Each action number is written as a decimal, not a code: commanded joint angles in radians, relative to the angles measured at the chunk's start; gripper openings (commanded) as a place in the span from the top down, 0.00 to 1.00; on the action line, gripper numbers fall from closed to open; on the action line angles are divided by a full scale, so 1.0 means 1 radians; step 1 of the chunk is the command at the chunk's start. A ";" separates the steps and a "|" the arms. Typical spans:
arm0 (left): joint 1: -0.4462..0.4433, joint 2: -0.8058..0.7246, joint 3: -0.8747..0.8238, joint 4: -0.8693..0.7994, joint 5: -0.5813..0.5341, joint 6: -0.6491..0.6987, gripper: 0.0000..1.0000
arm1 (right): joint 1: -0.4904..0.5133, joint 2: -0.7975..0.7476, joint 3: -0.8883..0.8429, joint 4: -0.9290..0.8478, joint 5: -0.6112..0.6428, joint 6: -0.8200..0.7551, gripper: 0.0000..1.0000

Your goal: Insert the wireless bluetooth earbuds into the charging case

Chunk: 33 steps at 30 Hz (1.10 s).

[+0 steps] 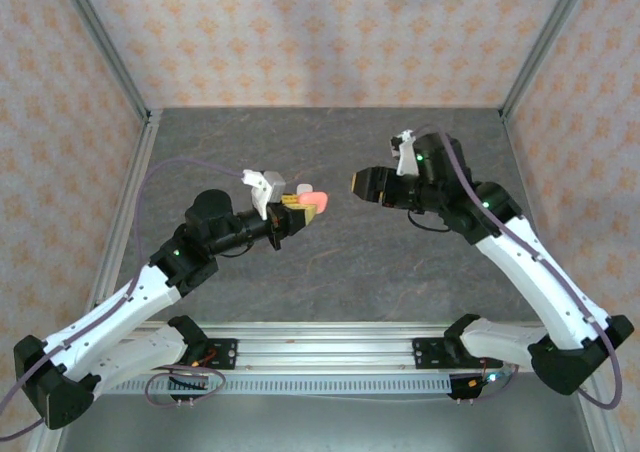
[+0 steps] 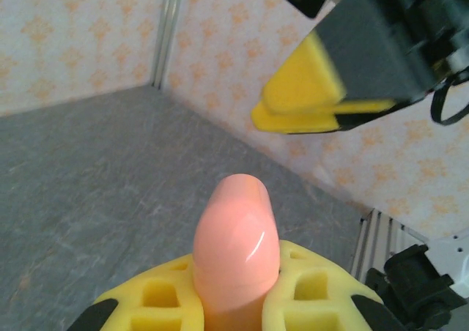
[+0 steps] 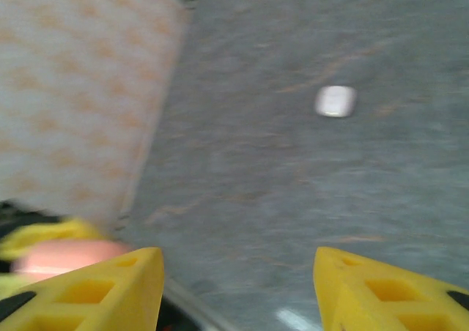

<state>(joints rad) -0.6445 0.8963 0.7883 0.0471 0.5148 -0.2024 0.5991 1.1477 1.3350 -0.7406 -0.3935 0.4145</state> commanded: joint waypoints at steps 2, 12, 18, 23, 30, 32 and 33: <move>0.025 0.009 -0.033 -0.069 -0.039 0.000 1.00 | 0.000 0.010 -0.098 -0.037 0.303 -0.095 0.38; 0.040 0.202 -0.059 -0.087 -0.037 0.040 1.00 | -0.127 -0.112 -0.450 0.184 0.498 -0.105 0.20; 0.020 0.377 0.029 -0.110 -0.096 0.011 1.00 | -0.275 -0.100 -0.553 0.237 0.425 -0.055 0.14; -0.032 0.524 0.105 -0.074 -0.193 -0.042 1.00 | -0.383 -0.095 -0.605 0.247 0.399 -0.069 0.08; -0.124 0.783 0.304 -0.056 -0.303 -0.218 1.00 | -0.503 -0.158 -0.620 0.239 0.390 -0.103 0.05; -0.145 0.866 0.373 -0.053 -0.308 -0.263 1.00 | -0.521 -0.170 -0.621 0.238 0.393 -0.108 0.04; -0.154 0.908 0.421 -0.069 -0.311 -0.281 1.00 | -0.528 -0.172 -0.624 0.239 0.398 -0.108 0.03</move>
<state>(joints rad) -0.7765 1.7405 1.1202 -0.0376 0.2661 -0.3851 0.0860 0.9962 0.7212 -0.5209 -0.0067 0.3279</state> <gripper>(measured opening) 0.156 0.965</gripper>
